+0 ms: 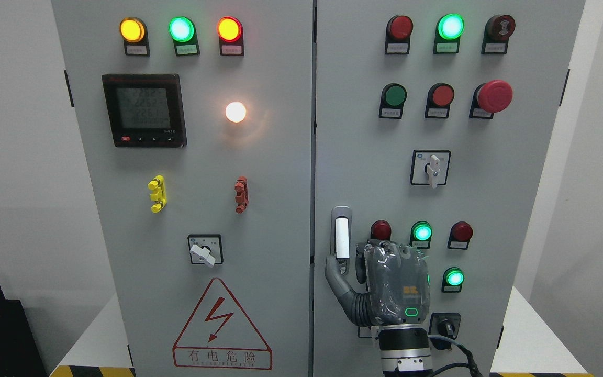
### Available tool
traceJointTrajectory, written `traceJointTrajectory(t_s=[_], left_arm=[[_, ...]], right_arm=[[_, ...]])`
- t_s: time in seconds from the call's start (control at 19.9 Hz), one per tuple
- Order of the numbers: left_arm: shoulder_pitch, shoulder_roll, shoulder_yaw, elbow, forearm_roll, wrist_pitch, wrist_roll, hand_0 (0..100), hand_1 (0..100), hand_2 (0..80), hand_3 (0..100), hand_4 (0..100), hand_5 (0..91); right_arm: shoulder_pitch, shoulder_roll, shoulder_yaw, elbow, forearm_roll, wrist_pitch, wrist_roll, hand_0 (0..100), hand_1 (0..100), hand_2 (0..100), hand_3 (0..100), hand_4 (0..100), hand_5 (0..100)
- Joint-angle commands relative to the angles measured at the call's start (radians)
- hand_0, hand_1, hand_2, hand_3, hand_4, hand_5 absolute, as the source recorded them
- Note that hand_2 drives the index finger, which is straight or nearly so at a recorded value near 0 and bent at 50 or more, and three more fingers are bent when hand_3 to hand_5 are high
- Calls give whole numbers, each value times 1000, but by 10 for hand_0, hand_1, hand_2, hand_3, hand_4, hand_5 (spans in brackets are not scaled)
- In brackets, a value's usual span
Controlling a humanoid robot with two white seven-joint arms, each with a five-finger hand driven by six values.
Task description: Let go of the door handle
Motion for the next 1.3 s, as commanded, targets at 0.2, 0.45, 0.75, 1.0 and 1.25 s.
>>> traceJointTrajectory(t_s=[0.2, 0.45, 0.75, 1.0, 1.25], left_arm=[[0, 0, -12, -15, -1, 0, -5, 120, 389, 0, 0, 0, 0], [0, 0, -12, -15, 0, 0, -4, 120, 389, 0, 0, 0, 0], [0, 0, -12, -15, 0, 0, -5, 120, 389, 0, 0, 0, 0], [0, 0, -12, -15, 0, 0, -5, 120, 389, 0, 0, 0, 0], [0, 0, -12, -15, -1, 0, -5, 120, 389, 0, 0, 0, 0]], right_arm=[[1, 0, -20, -2, 0, -1, 0, 519, 393, 1000, 1000, 1000, 974], [1, 0, -21, -3, 0, -1, -8, 524, 385, 1000, 1000, 1000, 974], [10, 0, -21, -6, 2, -1, -8, 521, 391, 1000, 1000, 1000, 974], [25, -1, -33, -16, 2, -1, -17, 522, 395, 1000, 1000, 1000, 974], [30, -1, -40, -23, 2, -1, -17, 522, 395, 1000, 1000, 1000, 974]])
